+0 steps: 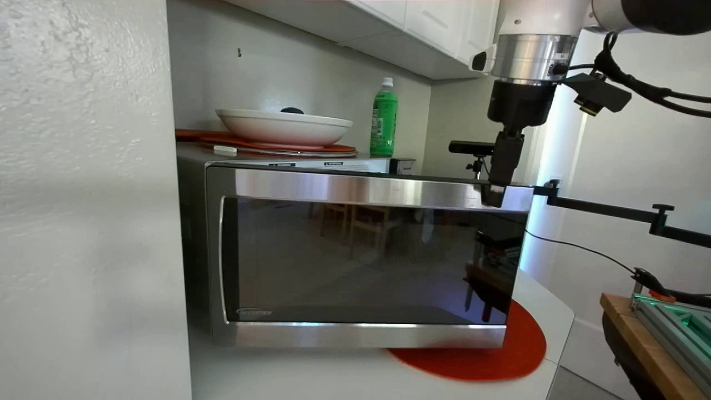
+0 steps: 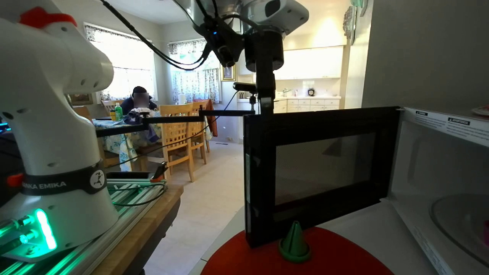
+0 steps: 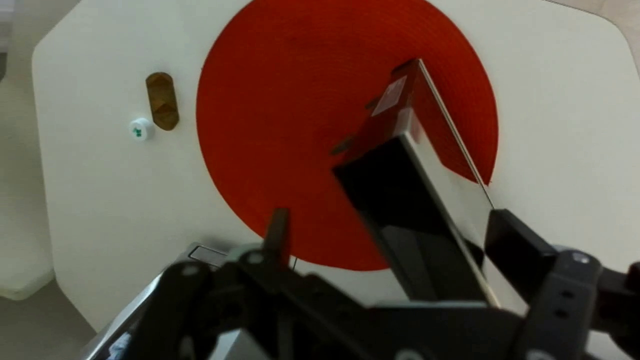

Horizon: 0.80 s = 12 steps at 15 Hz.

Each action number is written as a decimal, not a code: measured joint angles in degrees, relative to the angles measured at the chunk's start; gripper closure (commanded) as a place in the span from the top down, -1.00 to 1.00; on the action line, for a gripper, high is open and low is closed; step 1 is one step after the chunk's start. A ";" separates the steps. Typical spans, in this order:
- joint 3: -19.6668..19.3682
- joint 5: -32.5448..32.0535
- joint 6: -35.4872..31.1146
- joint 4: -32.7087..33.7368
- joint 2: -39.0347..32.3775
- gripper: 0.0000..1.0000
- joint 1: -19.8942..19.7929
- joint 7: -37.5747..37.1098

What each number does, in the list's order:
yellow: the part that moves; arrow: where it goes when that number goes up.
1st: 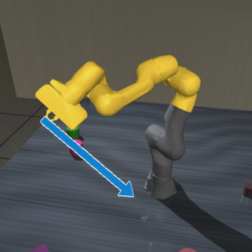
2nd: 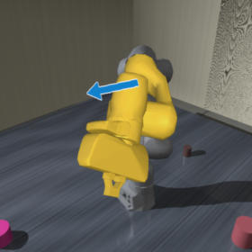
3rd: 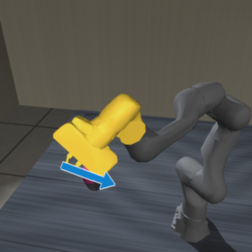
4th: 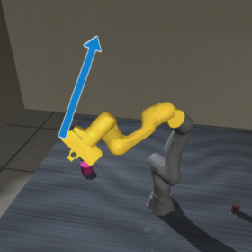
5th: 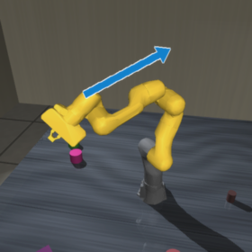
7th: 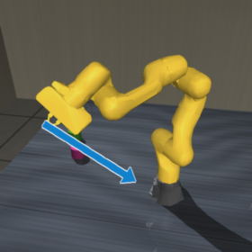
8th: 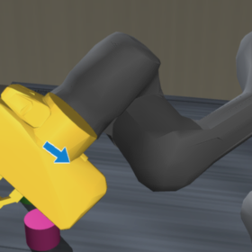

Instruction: Close the microwave door

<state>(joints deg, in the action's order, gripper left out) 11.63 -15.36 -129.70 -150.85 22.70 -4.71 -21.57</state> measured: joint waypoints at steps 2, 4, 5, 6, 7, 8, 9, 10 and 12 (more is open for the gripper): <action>-0.67 -1.87 -0.51 0.26 -0.74 1.00 -1.17 -0.87; -1.10 -3.86 -1.20 0.93 -1.78 1.00 -2.29 -1.87; -1.27 -4.80 -1.42 1.52 -2.47 1.00 -2.71 -2.37; -1.43 -5.72 -1.63 2.12 -3.17 1.00 -3.05 -2.96; -1.68 -6.67 -1.92 2.84 -3.98 1.00 -3.28 -3.49; -1.92 -7.64 -2.18 3.53 -4.84 1.00 -3.58 -4.02; -2.22 -8.65 -2.30 4.30 -5.72 1.00 -3.84 -4.61; -2.58 -9.63 -2.35 5.05 -6.57 1.00 -4.10 -5.25; -3.46 -11.44 -2.39 6.64 -8.20 1.00 -4.60 -6.11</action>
<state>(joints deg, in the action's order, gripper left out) 8.17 -26.80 -132.10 -144.21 14.50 -9.31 -27.68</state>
